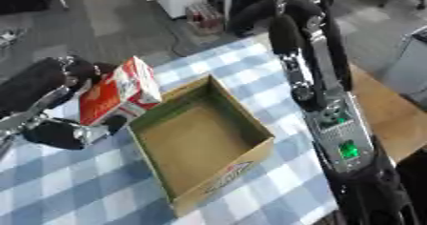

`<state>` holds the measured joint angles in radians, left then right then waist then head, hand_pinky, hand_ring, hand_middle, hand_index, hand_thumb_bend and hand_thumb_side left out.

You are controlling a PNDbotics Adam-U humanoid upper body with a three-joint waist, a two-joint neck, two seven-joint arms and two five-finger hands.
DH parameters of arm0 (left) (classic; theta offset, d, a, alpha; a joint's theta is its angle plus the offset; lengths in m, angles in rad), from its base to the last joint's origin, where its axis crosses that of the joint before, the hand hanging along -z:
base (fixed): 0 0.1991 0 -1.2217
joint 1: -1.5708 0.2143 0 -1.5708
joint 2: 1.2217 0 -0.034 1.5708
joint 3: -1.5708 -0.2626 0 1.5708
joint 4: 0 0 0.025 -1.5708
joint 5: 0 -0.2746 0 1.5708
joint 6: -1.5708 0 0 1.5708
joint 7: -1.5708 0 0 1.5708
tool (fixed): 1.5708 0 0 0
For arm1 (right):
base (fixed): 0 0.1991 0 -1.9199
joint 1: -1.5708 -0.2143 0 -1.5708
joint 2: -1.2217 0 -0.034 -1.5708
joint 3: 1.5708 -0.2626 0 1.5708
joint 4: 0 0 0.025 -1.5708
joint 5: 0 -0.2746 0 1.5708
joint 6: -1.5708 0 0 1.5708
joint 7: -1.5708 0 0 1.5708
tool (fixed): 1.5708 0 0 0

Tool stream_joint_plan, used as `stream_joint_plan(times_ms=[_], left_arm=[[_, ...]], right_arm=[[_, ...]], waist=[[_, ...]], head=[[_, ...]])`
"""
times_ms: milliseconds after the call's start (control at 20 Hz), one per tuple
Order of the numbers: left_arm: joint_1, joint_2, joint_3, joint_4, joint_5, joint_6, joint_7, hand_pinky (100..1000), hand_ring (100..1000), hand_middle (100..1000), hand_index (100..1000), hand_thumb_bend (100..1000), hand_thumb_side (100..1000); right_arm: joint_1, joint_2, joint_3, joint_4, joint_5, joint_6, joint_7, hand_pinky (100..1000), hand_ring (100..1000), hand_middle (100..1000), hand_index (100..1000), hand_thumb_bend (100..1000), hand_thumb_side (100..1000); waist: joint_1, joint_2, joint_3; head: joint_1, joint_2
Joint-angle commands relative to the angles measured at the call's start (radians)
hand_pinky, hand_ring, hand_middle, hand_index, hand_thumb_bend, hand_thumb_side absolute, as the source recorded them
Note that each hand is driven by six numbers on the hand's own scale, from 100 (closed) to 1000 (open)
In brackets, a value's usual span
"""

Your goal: Pick up objects on the table and place them in the box.

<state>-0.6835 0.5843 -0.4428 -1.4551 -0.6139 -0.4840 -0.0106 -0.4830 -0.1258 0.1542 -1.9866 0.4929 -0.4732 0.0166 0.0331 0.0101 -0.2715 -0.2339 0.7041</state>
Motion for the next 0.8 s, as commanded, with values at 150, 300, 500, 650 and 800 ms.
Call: stream_joint_plan(times_ms=[150, 300, 500, 650, 800], left_arm=[[-0.049, -0.065, -0.020, 0.185, -0.049, -0.149, 0.018, 164, 295, 326, 636, 171, 1000], [-0.041, -0.087, -0.033, 0.269, -0.121, -0.196, -0.116, 727, 711, 746, 904, 246, 1000], [-0.023, -0.097, -0.010, 0.308, -0.115, -0.219, -0.254, 901, 847, 826, 954, 285, 1000], [-0.007, -0.092, 0.010, 0.302, -0.082, -0.209, -0.281, 914, 875, 849, 958, 282, 1000], [0.005, -0.083, 0.025, 0.289, -0.055, -0.195, -0.276, 911, 872, 848, 956, 278, 1000]], right_arm=[[-0.036, 0.020, 0.012, -0.013, -0.006, -0.012, 0.025, 453, 507, 536, 585, 100, 1000], [-0.042, 0.027, 0.018, -0.013, -0.007, -0.019, 0.042, 453, 507, 536, 584, 100, 1000], [-0.044, 0.027, 0.018, -0.013, -0.007, -0.023, 0.058, 455, 509, 536, 582, 100, 1000], [-0.043, 0.022, 0.020, -0.013, -0.006, -0.025, 0.070, 456, 510, 536, 581, 100, 1000], [-0.042, 0.019, 0.020, -0.013, -0.005, -0.026, 0.078, 456, 511, 536, 581, 100, 1000]], waist=[[-0.002, -0.002, -0.017], [0.000, 0.001, -0.024], [0.002, 0.000, -0.025], [0.001, -0.002, -0.020], [0.001, -0.003, -0.018]], head=[[0.025, -0.023], [0.034, -0.020], [0.038, -0.003], [0.036, 0.004], [0.034, 0.005]])
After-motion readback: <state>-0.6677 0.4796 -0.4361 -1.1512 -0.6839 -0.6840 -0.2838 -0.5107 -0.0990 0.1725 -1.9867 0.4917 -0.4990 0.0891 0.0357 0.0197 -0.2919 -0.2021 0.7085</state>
